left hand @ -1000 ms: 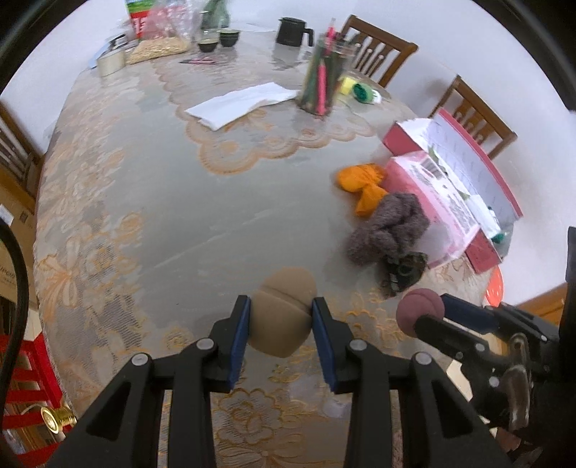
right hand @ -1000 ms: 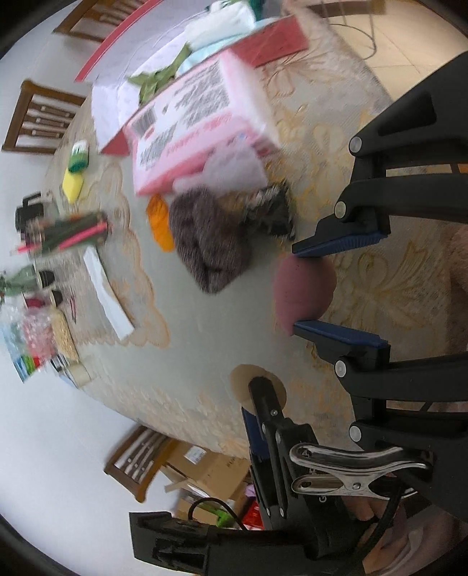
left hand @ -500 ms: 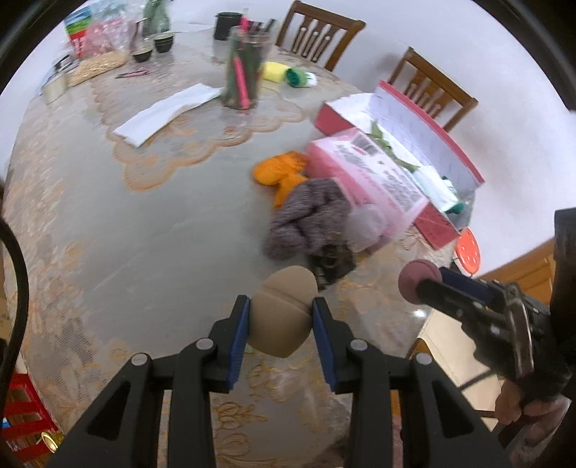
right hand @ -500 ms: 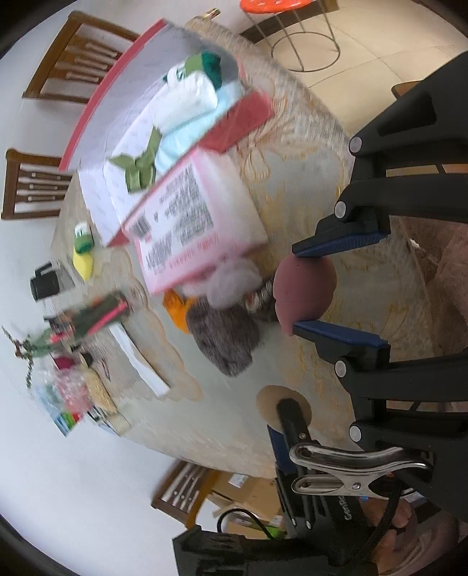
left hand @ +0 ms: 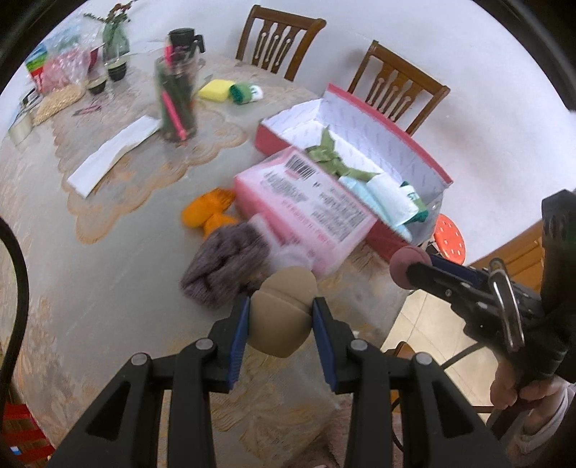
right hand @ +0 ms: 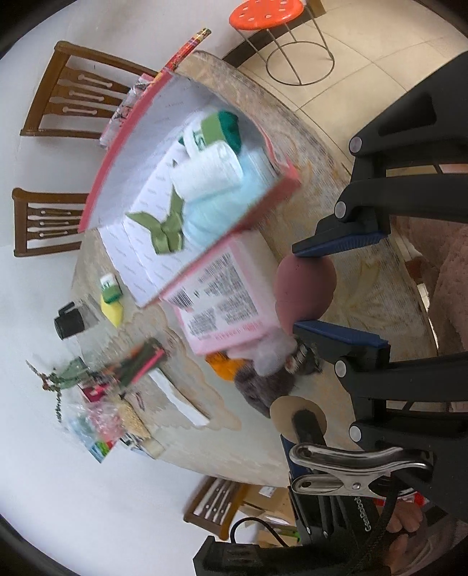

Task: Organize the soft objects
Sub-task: 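Carry the tan and pink sponges with both tools over the box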

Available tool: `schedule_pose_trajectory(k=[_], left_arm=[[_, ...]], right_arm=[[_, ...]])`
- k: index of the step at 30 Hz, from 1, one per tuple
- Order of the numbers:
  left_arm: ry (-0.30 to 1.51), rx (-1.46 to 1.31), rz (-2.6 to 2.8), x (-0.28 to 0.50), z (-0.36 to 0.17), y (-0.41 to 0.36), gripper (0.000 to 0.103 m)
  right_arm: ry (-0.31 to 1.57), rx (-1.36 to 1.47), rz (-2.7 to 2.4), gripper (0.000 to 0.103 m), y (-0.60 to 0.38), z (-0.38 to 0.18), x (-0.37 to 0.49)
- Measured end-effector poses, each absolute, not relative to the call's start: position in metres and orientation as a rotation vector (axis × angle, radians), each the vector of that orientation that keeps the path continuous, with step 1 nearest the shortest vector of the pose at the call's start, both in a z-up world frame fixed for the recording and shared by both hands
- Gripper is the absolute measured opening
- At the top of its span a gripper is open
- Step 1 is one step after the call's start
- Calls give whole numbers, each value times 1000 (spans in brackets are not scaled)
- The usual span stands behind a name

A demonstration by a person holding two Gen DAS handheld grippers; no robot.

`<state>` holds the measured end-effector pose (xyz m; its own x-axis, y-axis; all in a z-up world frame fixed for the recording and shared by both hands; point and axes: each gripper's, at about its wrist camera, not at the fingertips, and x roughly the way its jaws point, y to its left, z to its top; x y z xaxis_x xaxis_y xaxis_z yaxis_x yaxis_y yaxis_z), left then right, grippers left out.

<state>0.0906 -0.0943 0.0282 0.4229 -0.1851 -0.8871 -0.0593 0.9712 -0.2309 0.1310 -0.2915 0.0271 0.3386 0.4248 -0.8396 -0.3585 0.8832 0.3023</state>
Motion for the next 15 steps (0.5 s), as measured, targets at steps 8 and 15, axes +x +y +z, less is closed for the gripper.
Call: schedule_pose_trajectory(k=[8,15], left_arm=[[1124,-212,-114,128,38,-126,37],[1123,-195,-136,162,36,-158,37]], right_arm=[[1093,81,499,37,-317,35,164],[1087,82,502,37,-336,35,195]])
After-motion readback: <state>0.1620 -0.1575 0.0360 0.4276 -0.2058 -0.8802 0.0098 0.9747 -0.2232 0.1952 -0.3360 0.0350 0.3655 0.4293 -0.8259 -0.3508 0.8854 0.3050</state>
